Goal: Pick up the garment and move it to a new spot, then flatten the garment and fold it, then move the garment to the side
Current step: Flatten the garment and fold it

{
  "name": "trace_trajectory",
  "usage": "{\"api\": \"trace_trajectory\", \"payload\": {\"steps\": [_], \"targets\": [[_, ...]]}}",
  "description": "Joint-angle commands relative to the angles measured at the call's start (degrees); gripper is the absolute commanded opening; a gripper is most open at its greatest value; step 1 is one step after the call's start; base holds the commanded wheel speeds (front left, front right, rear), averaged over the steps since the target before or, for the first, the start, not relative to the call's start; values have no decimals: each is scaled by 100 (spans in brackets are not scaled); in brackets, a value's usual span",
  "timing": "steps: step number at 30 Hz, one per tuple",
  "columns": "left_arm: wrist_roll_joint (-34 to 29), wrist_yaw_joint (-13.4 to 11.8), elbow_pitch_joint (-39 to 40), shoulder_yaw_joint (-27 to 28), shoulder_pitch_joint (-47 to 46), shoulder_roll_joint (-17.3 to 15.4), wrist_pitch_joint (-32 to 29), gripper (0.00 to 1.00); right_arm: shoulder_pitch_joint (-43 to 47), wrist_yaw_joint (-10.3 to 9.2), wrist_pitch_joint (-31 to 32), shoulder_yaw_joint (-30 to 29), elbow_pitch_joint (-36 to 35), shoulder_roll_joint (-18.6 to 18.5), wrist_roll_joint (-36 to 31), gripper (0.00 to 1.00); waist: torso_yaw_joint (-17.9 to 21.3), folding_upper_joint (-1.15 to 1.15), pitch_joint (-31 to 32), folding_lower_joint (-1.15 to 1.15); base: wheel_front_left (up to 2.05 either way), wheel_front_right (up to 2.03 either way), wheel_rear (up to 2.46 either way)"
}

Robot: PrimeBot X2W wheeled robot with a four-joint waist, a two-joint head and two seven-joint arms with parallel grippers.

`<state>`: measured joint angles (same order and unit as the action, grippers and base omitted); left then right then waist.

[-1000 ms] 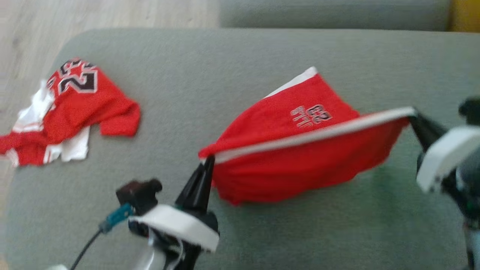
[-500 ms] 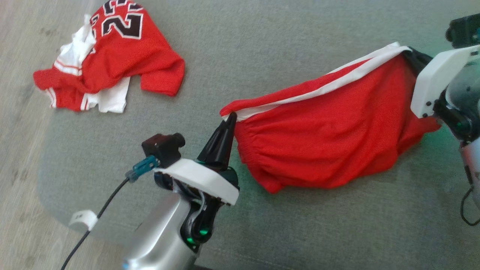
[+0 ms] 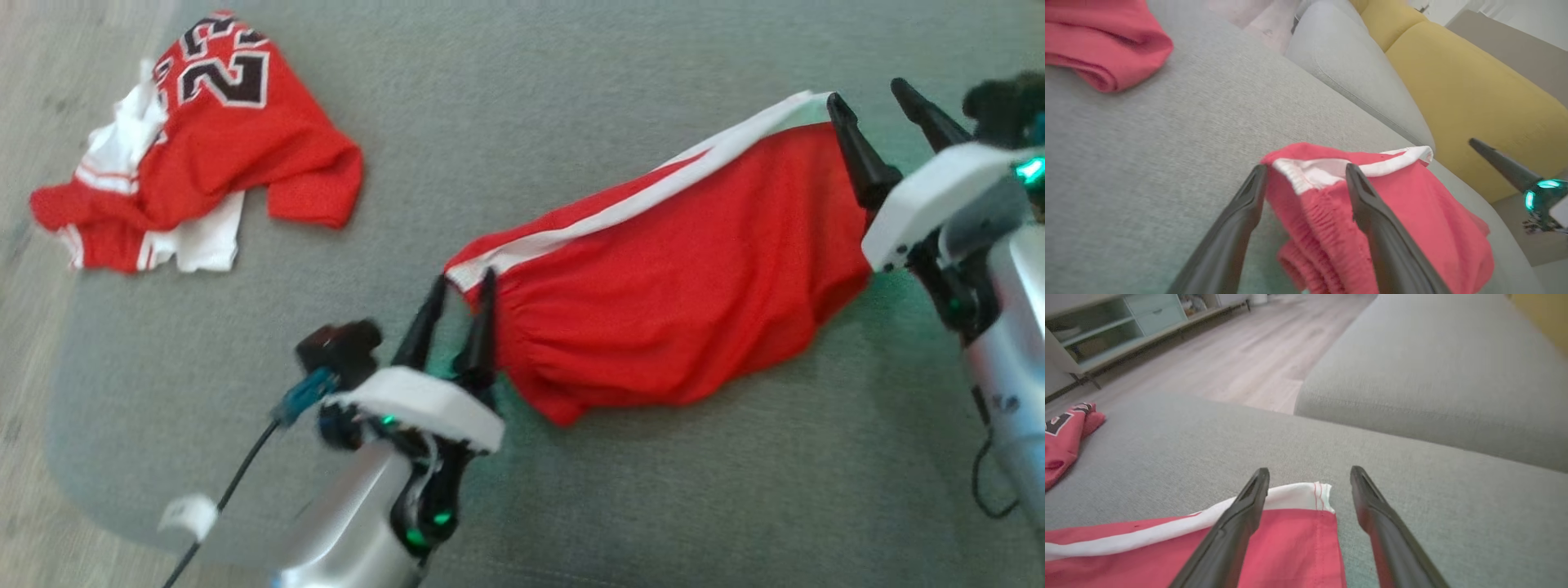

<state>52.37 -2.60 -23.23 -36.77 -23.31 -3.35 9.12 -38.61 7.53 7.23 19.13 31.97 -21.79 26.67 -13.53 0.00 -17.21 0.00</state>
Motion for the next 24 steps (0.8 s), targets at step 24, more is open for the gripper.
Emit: {"api": "trace_trajectory", "payload": {"steps": [24], "targets": [[-2304, -1665, 1328, 986, 742, -2010, 423, 100, 3386, -4, -369, -1715, -3988, 1645, -1611, 100, 1070, 0, 935, 0, 0, 0, 0]]}}
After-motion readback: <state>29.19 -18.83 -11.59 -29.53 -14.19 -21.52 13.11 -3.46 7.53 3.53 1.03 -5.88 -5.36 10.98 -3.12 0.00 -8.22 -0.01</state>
